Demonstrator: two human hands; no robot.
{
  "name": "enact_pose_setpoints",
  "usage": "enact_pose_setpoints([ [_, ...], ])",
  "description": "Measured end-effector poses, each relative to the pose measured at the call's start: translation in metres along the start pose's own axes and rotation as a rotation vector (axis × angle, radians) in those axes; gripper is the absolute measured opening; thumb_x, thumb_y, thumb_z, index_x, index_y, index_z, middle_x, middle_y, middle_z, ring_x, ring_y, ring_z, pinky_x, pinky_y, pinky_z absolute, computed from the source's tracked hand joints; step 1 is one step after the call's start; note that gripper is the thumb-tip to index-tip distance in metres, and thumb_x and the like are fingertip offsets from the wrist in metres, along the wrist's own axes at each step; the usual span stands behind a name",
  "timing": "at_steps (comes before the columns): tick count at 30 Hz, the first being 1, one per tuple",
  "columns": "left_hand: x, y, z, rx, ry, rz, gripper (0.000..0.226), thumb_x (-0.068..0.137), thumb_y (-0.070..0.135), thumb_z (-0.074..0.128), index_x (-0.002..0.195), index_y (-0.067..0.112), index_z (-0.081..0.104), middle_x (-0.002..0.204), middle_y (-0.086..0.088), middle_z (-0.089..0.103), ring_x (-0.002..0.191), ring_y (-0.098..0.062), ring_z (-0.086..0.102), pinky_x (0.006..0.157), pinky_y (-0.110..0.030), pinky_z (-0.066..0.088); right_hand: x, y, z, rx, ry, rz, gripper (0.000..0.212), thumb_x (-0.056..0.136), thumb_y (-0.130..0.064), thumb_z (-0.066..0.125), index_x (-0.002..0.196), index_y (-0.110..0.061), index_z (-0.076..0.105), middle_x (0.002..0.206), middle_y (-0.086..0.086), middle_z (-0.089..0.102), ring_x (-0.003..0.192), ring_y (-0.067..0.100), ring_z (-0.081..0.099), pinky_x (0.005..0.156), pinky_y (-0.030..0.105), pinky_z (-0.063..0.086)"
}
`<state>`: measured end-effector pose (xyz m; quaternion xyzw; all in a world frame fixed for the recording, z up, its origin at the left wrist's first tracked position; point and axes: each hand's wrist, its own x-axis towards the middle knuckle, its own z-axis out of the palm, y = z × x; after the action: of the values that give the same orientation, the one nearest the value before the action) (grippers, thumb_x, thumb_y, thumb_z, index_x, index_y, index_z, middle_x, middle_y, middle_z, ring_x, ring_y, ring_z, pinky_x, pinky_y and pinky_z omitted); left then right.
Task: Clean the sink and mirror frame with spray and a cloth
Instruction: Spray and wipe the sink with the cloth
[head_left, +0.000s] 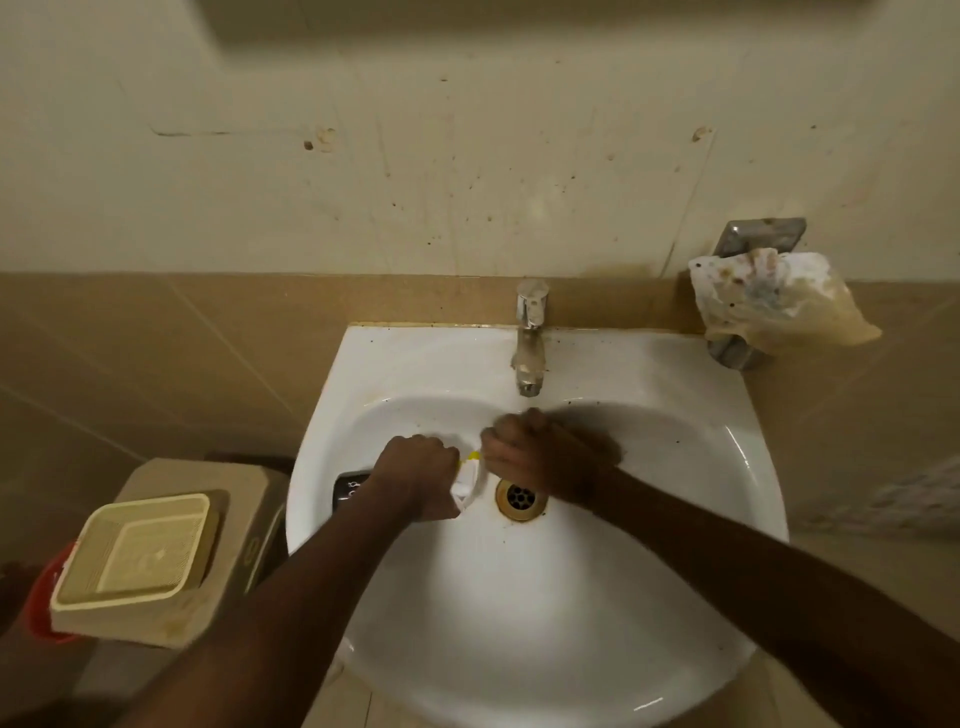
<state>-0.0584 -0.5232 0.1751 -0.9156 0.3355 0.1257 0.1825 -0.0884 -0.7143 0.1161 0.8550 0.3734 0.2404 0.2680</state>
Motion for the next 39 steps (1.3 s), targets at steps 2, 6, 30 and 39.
enact_pose_setpoints([
  [2,0.001,-0.008,-0.001,0.039,-0.03,-0.049,0.043,0.084,0.047,0.054,0.113,0.015,0.06,0.117,-0.007,0.064,0.107,-0.028,0.061,0.083,-0.031,0.044,0.025,-0.013,0.001,0.03,-0.026,0.051,0.014,0.09,-0.007,0.048,0.085,-0.016,0.058,0.093,0.003,0.058,0.083,0.024,0.056,0.068,0.036,0.039],
  [6,-0.002,-0.024,-0.013,0.114,-0.031,-0.097,0.042,0.086,0.049,0.05,0.111,0.017,0.061,0.114,-0.006,0.065,0.105,-0.027,0.063,0.082,-0.03,0.043,0.044,-0.01,0.005,0.036,-0.095,0.068,0.015,0.09,-0.005,0.046,0.085,-0.016,0.055,0.094,0.003,0.055,0.087,0.025,0.054,0.073,0.037,0.037],
  [30,0.009,0.05,-0.032,-0.113,0.113,0.289,0.047,0.077,0.047,0.049,0.11,0.013,0.056,0.109,-0.008,0.063,0.103,-0.03,0.059,0.07,-0.028,0.03,-0.076,0.09,-0.051,0.274,-0.489,0.143,0.092,0.034,-0.012,0.089,0.119,-0.018,0.054,0.119,0.011,0.053,0.101,0.035,0.05,0.081,0.049,0.042],
  [39,0.005,0.058,-0.024,-0.145,0.012,0.282,0.049,0.064,0.044,0.048,0.103,0.019,0.062,0.096,-0.003,0.066,0.091,-0.026,0.063,0.068,-0.025,0.031,-0.132,0.084,-0.06,0.23,-0.515,0.215,0.074,0.038,-0.022,0.088,0.103,-0.016,0.054,0.109,0.008,0.051,0.099,0.033,0.044,0.077,0.049,0.036],
])
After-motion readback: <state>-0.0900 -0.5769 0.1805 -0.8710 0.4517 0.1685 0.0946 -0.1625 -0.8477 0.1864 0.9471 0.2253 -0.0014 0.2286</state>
